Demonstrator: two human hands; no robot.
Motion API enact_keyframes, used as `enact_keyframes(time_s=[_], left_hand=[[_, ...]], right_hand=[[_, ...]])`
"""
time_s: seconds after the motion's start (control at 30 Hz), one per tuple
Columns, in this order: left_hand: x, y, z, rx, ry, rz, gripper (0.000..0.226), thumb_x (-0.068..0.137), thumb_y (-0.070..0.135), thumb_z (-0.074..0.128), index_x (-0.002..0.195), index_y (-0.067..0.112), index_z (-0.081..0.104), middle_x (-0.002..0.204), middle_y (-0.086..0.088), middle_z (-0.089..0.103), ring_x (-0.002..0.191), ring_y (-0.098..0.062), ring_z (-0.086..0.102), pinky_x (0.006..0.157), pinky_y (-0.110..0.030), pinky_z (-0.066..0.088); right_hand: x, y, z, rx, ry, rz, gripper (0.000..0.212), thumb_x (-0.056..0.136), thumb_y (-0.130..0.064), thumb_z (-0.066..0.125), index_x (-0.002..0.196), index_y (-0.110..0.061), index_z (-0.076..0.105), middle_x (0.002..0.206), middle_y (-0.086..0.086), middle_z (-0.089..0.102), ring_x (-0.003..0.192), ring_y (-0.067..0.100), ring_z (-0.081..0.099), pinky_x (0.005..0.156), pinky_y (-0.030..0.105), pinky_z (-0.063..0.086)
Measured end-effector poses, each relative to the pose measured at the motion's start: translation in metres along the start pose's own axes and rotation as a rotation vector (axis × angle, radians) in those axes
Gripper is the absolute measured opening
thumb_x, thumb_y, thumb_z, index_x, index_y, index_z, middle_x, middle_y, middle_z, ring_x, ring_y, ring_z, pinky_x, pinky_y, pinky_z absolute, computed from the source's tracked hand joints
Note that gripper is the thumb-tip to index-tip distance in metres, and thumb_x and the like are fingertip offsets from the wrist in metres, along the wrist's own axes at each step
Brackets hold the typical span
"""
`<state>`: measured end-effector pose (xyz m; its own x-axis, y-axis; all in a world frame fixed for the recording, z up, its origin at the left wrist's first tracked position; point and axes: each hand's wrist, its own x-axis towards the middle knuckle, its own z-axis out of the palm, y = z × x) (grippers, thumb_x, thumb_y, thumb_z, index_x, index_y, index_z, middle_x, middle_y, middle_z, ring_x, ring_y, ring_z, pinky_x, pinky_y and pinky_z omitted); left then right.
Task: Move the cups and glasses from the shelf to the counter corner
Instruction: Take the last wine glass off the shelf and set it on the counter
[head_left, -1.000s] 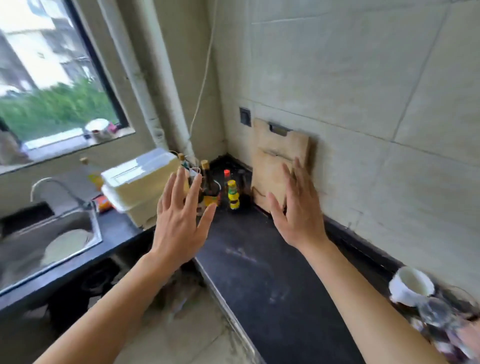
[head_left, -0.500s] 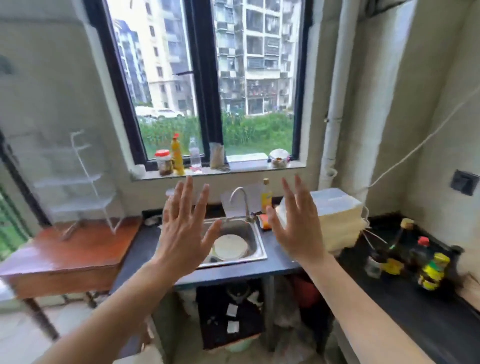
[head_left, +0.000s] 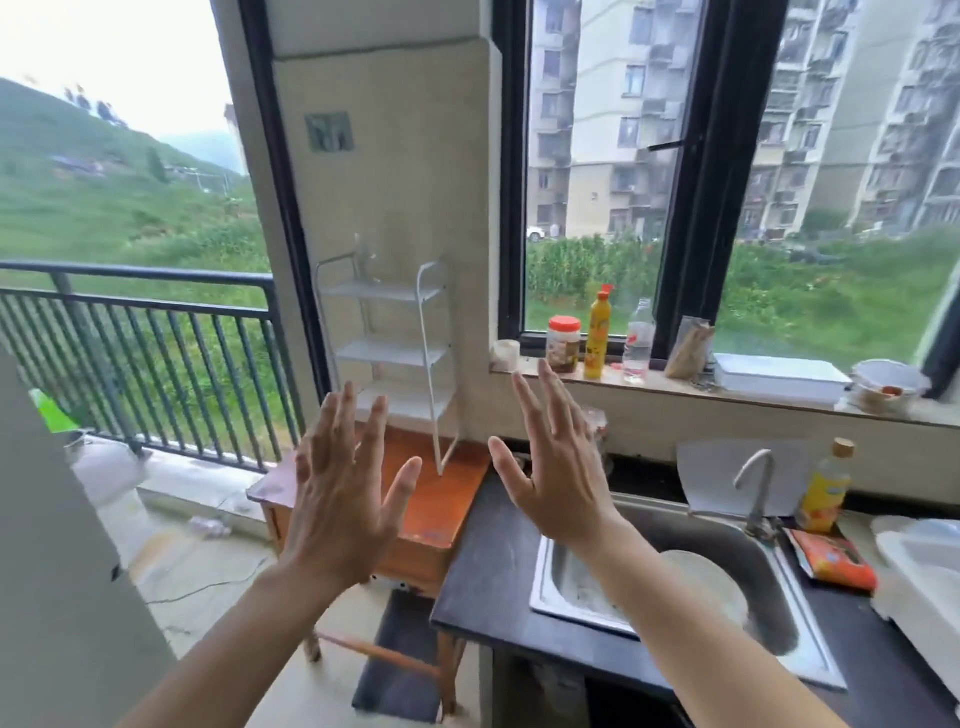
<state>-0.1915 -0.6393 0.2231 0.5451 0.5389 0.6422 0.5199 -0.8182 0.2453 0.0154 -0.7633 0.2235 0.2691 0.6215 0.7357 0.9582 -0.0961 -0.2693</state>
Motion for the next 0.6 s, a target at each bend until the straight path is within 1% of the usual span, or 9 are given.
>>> enact_keyframes(time_s=[0.1,0.23,0.37,0.47,0.6], left_hand=[[0.036,-0.052,0.028,0.051,-0.013,0.001,0.076,0.095,0.064,0.026,0.159,0.029,0.004,0.167,0.000,-0.013,0.152,-0.015,-0.016,0.118,-0.049,0.004],[0.118,-0.108,0.059,0.086,-0.032,-0.001,0.079,0.094,0.065,0.023,0.159,0.026,0.005,0.166,-0.001,-0.013,0.151,-0.014,-0.018,0.118,-0.045,0.000],[0.201,-0.157,0.059,0.106,0.001,0.022,0.081,0.092,0.067,0.021,0.159,0.025,0.007,0.166,0.000,-0.014,0.151,-0.014,-0.016,0.120,-0.043,0.000],[0.249,-0.193,0.053,0.082,0.059,0.017,0.080,0.093,0.067,0.023,0.159,0.025,0.009,0.168,-0.001,-0.007,0.152,-0.012,-0.012,0.120,-0.041,0.002],[0.305,-0.239,0.066,0.067,0.104,0.026,0.078,0.094,0.063,0.028,0.159,0.023,0.013,0.168,-0.004,-0.001,0.153,-0.015,-0.006,0.119,-0.041,0.004]], right_hand=[[0.040,0.011,0.061,0.035,-0.002,-0.008,0.076,0.099,-0.044,0.055,0.161,-0.017,0.022,0.170,0.015,0.011,0.154,0.034,0.021,0.121,0.050,0.025],[0.115,0.035,0.134,0.075,0.013,0.003,0.075,0.099,-0.045,0.052,0.161,-0.016,0.021,0.170,0.015,0.011,0.155,0.032,0.020,0.122,0.049,0.023],[0.203,0.045,0.180,0.098,0.039,-0.001,0.076,0.100,-0.041,0.057,0.162,-0.015,0.020,0.169,0.017,0.012,0.152,0.036,0.025,0.120,0.049,0.025],[0.265,0.040,0.209,0.097,0.027,-0.029,0.076,0.101,-0.045,0.052,0.162,-0.019,0.015,0.170,0.016,0.010,0.153,0.034,0.023,0.120,0.046,0.024],[0.326,0.036,0.250,0.082,0.023,-0.060,0.076,0.101,-0.049,0.047,0.162,-0.021,0.012,0.170,0.015,0.011,0.152,0.033,0.025,0.119,0.048,0.028]])
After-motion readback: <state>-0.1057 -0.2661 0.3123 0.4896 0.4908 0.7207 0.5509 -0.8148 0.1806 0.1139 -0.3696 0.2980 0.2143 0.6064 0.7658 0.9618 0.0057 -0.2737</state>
